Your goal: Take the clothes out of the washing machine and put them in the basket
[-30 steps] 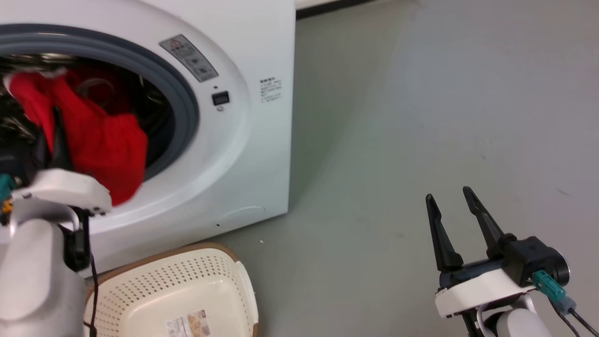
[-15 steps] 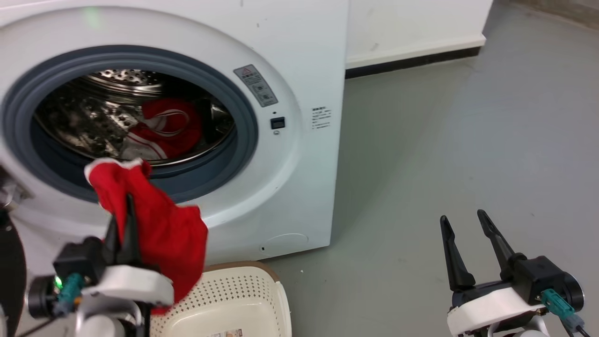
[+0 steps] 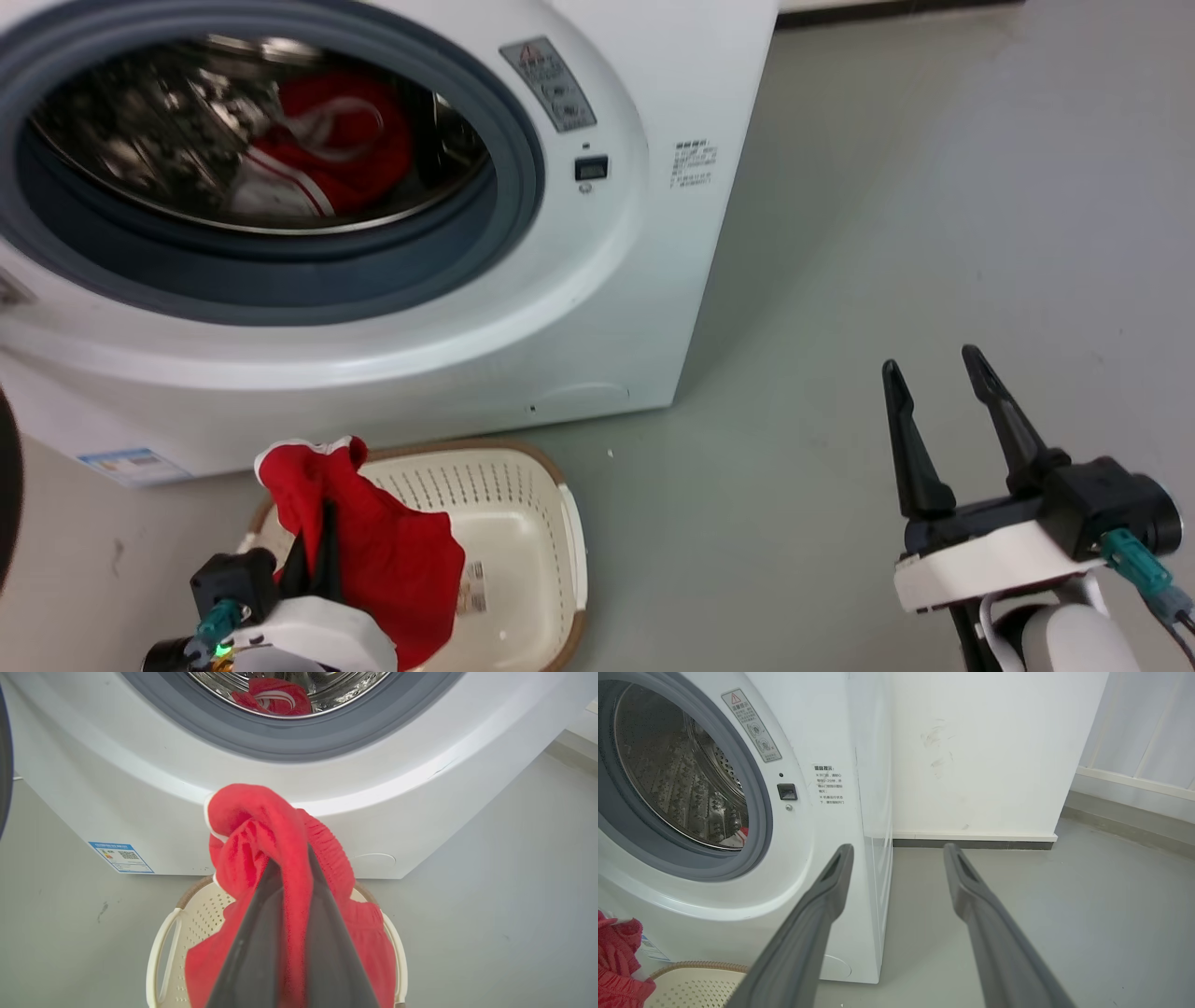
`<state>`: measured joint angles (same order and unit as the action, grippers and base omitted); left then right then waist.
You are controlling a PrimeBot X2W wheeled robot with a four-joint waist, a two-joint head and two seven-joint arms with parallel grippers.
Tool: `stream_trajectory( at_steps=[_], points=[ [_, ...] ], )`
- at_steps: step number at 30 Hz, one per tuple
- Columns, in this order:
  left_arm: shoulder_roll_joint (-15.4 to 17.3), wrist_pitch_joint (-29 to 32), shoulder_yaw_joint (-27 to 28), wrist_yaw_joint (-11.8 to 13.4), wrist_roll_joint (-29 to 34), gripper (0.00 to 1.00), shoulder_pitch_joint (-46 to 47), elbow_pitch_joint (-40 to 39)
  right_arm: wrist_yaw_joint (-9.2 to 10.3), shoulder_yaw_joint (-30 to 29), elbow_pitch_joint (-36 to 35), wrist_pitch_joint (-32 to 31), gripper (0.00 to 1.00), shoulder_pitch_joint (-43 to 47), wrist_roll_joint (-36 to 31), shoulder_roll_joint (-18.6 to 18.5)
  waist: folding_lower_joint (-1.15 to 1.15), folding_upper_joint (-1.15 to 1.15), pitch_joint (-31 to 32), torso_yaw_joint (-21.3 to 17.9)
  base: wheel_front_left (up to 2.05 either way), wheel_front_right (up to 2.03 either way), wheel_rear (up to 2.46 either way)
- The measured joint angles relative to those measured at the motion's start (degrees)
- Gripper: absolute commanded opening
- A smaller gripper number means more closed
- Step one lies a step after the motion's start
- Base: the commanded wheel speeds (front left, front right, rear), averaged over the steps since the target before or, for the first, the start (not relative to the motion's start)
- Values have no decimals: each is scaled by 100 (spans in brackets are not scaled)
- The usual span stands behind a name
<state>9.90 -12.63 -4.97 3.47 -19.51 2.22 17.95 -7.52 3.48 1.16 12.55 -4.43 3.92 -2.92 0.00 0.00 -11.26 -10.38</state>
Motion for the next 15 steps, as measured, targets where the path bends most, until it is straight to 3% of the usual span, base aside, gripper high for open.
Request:
stream_trajectory(
  at_steps=[7,15],
  points=[
    [3,-205,142,-104,-16,0,879,1216,0,-15,-114,104,100,-426,58,-1,0,0,-970,-105,0,0,0],
    [220,-229,469,-229,69,0,1837,2373,0,58,-198,204,100,-857,176,-2,-1,0,-2104,-294,0,0,0]
  ],
)
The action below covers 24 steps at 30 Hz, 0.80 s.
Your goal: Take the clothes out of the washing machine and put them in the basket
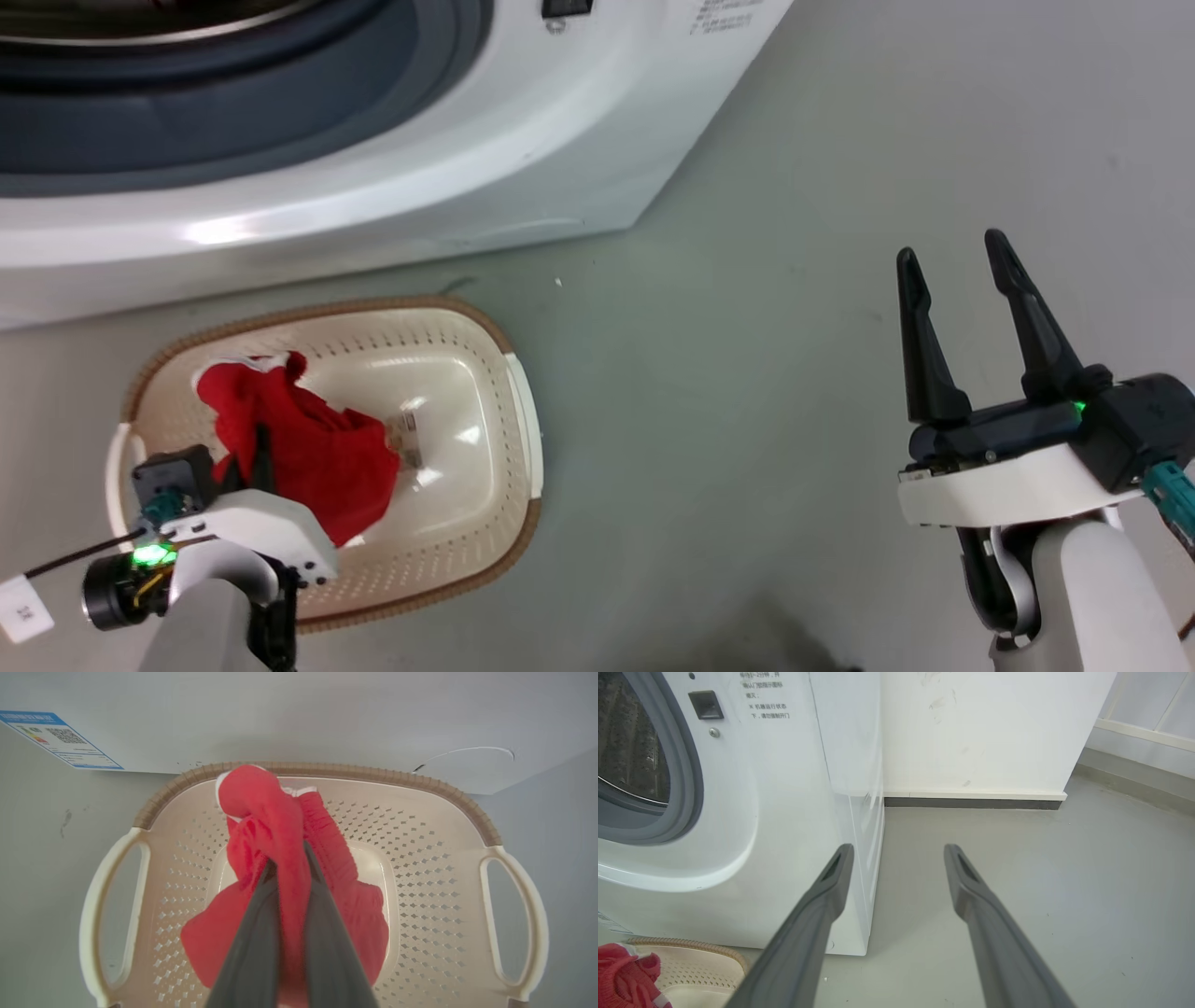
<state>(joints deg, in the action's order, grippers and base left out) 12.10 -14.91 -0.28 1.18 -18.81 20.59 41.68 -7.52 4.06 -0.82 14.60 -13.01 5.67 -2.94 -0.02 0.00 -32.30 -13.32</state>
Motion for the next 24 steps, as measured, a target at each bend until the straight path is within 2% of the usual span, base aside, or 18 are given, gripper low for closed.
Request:
stream_trajectory(
  at_steps=[9,17,18,20,21,24],
  points=[
    [205,-14,277,-115,126,0,749,1110,0,82,-131,36,100,-269,191,0,0,0,-983,-268,0,0,0],
    [288,-15,424,-135,112,0,1178,1900,0,151,-224,43,100,-376,294,1,0,0,-1477,-511,0,0,0],
    [302,-15,409,-148,126,13,1210,2003,0,151,-224,44,100,-390,300,1,0,0,-1506,-533,0,0,0],
    [294,-15,443,-165,92,58,1272,2167,0,148,-222,44,100,-421,309,0,0,0,-1531,-557,0,0,0],
    [287,-15,441,-171,92,98,1299,2237,0,149,-211,44,100,-425,320,1,0,0,-1516,-557,0,0,0],
    [252,-15,469,-198,86,100,1299,2342,0,149,-168,44,100,-432,315,2,0,0,-1392,-539,0,0,0]
  ],
)
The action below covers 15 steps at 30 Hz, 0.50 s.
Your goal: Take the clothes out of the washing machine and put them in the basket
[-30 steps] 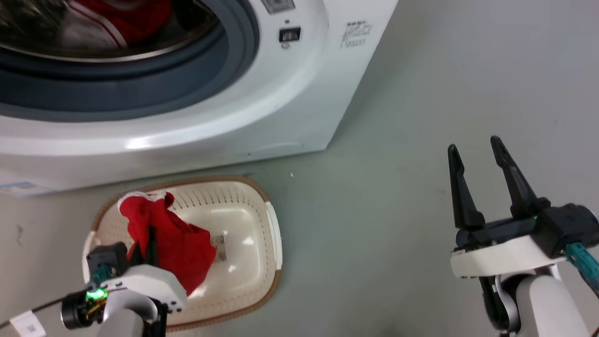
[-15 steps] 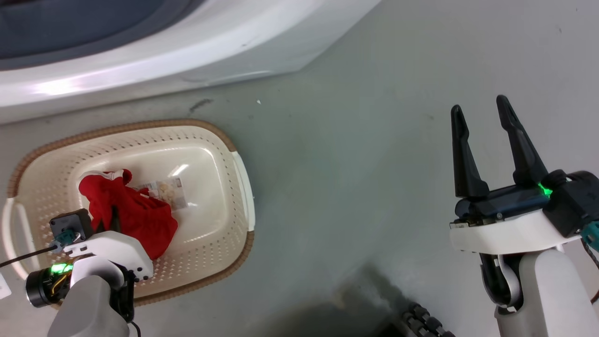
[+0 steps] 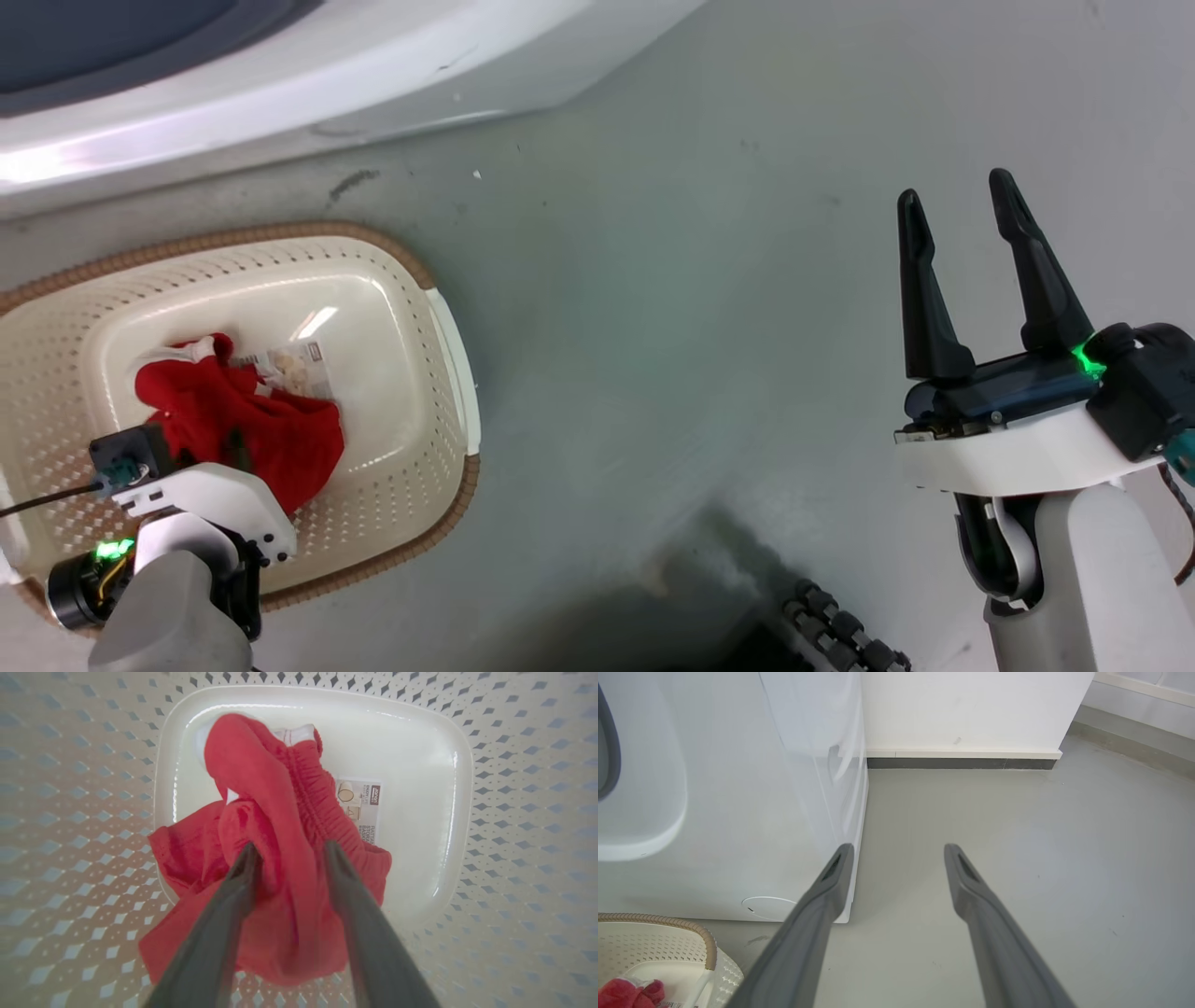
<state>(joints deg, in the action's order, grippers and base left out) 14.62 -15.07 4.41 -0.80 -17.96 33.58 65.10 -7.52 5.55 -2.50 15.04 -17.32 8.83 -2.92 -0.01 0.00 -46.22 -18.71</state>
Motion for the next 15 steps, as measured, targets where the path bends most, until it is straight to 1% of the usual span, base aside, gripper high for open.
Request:
stream_trajectory(
  at_steps=[3,8,15],
  points=[
    [-85,0,81,-21,-47,100,-80,-18,0,-18,68,0,100,2,-31,1,0,0,221,32,0,0,0],
    [-321,0,240,-31,-88,100,-525,-327,1,-47,238,2,100,154,-133,1,0,0,802,120,0,0,0],
    [-630,0,396,-71,155,100,-1108,-1184,0,-92,525,4,100,517,-376,3,1,0,1810,326,0,0,0]
  ],
)
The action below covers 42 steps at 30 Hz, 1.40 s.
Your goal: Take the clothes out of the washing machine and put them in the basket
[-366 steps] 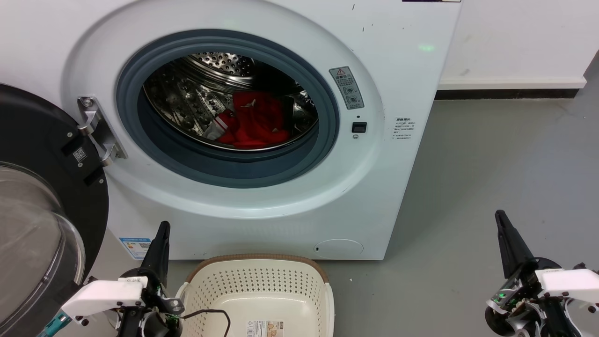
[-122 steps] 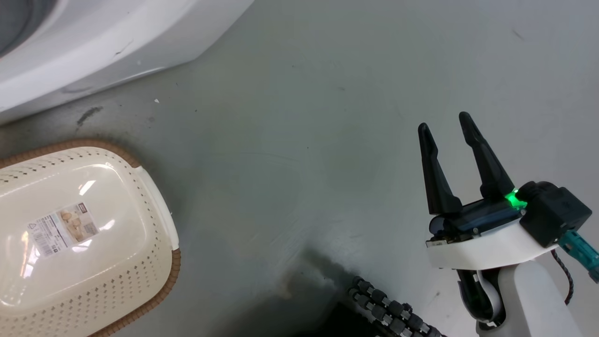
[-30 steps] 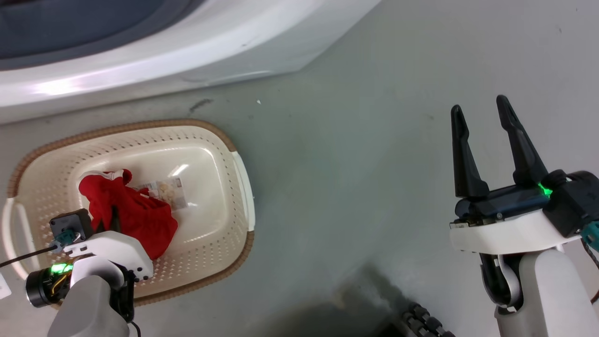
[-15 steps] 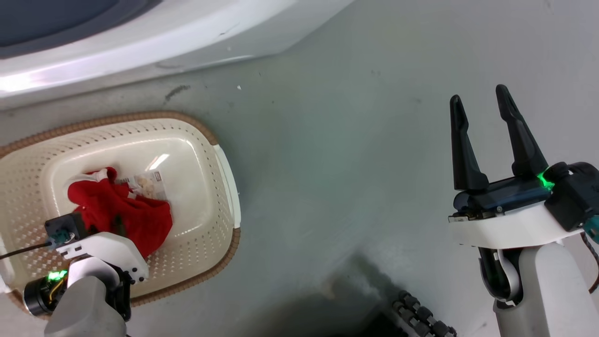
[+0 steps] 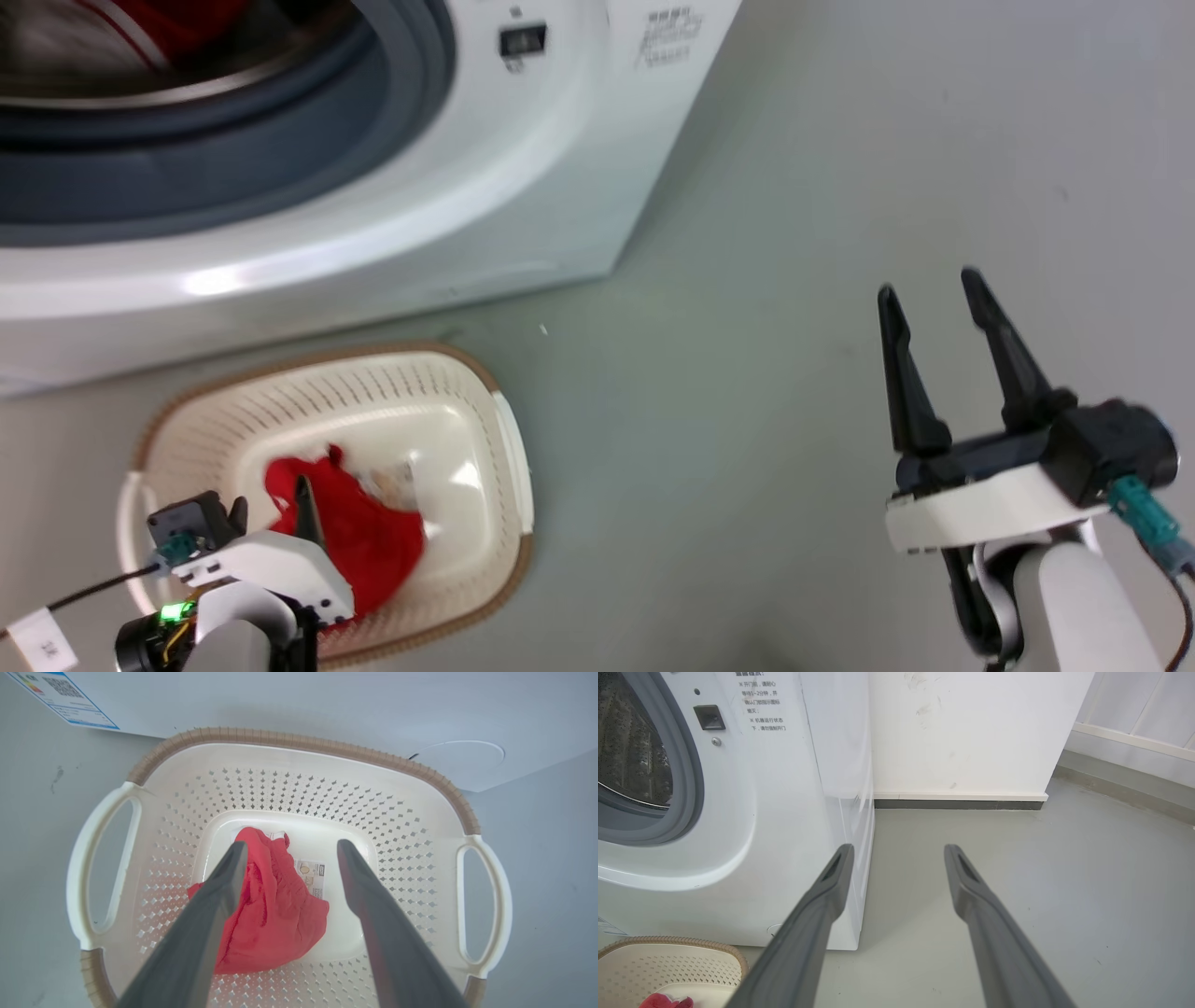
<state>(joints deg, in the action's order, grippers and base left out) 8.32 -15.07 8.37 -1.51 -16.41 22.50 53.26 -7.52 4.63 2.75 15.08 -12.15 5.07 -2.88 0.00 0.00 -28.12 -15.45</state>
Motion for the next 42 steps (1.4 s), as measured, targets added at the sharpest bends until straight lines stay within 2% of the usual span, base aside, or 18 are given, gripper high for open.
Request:
stream_trajectory(
  at_steps=[11,17,22,28,35,42],
  points=[
    [-392,0,35,-205,632,100,-719,-1891,0,-171,222,-110,100,508,-178,-1,1,0,1353,497,0,0,0],
    [-487,0,-132,-248,938,100,-1056,-2986,0,-233,143,-238,100,761,-243,-2,2,0,1832,781,0,0,0],
    [-506,0,-288,-250,1091,100,-1165,-3523,0,-215,68,-307,100,836,-225,-1,2,0,2042,937,0,0,0],
    [-438,0,-383,-245,1243,100,-825,-3453,0,-86,18,-337,100,867,-171,0,1,0,2016,852,0,0,0],
    [-75,10,-346,-244,1310,100,-72,-2864,1,51,21,-281,100,777,-20,-3,0,0,1735,557,0,0,0],
    [442,278,-289,-238,1373,100,1059,-2225,0,183,26,-153,100,494,151,-5,-1,0,1147,277,0,0,0]
  ],
)
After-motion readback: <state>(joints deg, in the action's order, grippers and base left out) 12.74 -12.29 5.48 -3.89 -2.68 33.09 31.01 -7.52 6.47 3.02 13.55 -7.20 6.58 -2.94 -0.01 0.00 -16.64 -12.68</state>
